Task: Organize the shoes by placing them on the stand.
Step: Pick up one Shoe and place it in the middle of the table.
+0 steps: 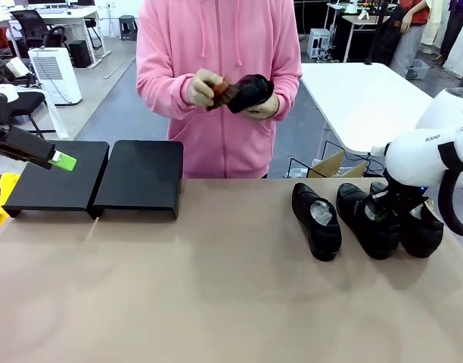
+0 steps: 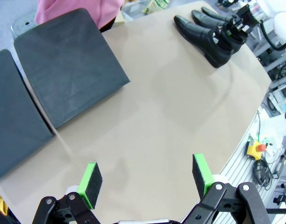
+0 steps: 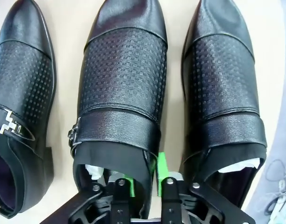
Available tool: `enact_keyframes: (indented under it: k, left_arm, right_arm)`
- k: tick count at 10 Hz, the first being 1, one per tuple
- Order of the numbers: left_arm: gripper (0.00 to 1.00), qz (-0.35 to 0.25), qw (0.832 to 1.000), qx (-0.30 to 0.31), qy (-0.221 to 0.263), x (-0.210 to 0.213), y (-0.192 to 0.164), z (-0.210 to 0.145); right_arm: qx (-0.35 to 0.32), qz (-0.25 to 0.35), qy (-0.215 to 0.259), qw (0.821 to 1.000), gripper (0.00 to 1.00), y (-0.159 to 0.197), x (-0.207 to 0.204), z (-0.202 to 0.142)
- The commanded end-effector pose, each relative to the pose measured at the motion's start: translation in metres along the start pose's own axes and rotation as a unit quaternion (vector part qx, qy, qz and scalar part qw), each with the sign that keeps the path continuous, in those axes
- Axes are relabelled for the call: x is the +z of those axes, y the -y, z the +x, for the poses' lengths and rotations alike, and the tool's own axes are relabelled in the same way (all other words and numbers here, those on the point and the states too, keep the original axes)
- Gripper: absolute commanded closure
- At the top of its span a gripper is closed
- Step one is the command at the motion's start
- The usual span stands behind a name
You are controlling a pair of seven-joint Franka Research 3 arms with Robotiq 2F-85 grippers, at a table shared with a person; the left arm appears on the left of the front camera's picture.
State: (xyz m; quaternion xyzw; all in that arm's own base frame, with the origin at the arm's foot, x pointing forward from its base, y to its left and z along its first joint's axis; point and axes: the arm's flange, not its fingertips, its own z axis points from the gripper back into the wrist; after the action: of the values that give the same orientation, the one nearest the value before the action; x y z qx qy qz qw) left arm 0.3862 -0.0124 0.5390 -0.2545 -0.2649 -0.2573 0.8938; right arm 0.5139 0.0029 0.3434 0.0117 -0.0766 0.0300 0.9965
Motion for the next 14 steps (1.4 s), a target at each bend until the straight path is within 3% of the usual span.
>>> enact_keyframes:
  k: [1, 4, 9, 11, 12, 14]
  left_arm:
    - [0.0, -0.01, 1.0, -0.007, 0.007, 0.001, -0.002, 0.001]
    - [0.0, -0.01, 1.0, -0.007, 0.007, 0.001, -0.002, 0.001]
    - [0.0, -0.01, 1.0, -0.007, 0.007, 0.001, -0.002, 0.001]
    - [0.0, -0.01, 1.0, -0.007, 0.007, 0.001, -0.002, 0.001]
    - [0.0, -0.01, 1.0, -0.007, 0.007, 0.001, -0.002, 0.001]
    - [0.0, -0.01, 1.0, -0.007, 0.007, 0.001, -0.002, 0.001]
  right_arm:
    - [0.002, -0.005, -0.003, 1.0, 1.0, 0.002, -0.004, 0.006]
    - [-0.009, -0.01, -0.002, 1.0, 1.0, 0.0, 0.0, 0.005]
    - [-0.082, 0.004, 0.094, 0.992, 1.0, -0.003, 0.116, -0.044]
    - [-0.033, 0.026, 0.108, 0.993, 1.0, -0.013, 0.15, -0.085]
    - [-0.063, 0.009, 0.092, 0.994, 1.0, 0.0, 0.121, -0.038]
    - [-0.063, 0.009, 0.092, 0.994, 1.0, 0.0, 0.121, -0.038]
